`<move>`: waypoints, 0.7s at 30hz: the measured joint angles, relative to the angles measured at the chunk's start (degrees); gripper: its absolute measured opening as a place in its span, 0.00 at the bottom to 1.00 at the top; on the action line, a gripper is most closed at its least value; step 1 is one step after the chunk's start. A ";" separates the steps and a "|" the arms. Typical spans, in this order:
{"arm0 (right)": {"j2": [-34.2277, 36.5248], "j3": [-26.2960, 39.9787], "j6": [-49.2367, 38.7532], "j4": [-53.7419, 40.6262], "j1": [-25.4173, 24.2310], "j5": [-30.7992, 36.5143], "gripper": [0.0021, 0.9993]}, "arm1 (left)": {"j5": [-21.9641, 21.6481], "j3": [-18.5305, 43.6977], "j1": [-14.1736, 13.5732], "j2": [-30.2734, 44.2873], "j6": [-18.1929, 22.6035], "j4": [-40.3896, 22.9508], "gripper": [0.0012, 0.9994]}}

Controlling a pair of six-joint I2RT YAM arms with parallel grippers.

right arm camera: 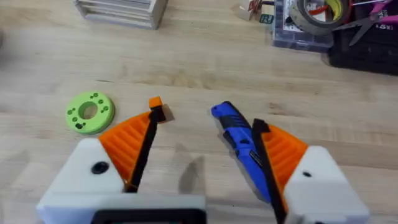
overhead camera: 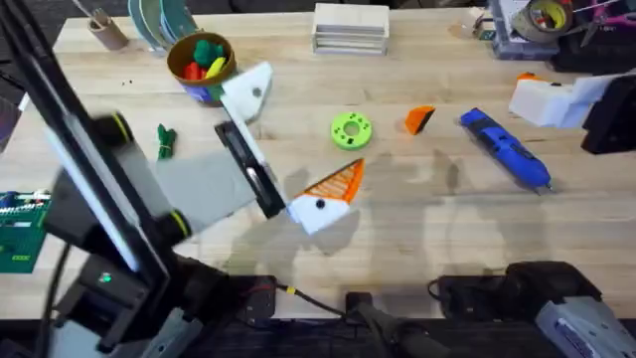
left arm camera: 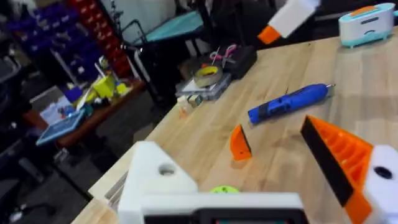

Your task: Pick up the gripper from the table and insert it into the empty holder that is missing its gripper. Then pick up a screw, insert it into the mounting hole, and use the screwdriver to tighten it. Finally, clean up the table by picking up the vegetable and placing it into the bucket.

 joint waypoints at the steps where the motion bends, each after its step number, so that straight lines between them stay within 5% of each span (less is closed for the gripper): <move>1: -0.02 0.00 -0.02 0.00 0.00 0.00 0.99 | 0.00 -1.42 -0.39 -0.91 -0.02 1.18 0.99; 9: -0.02 0.00 -0.13 0.00 0.00 0.00 0.99 | -0.22 -12.17 -2.80 -9.72 -0.45 7.15 0.99; 21: -0.01 0.00 -0.15 0.00 0.00 0.00 0.98 | -2.63 -16.50 -2.81 -21.97 -11.72 4.34 0.99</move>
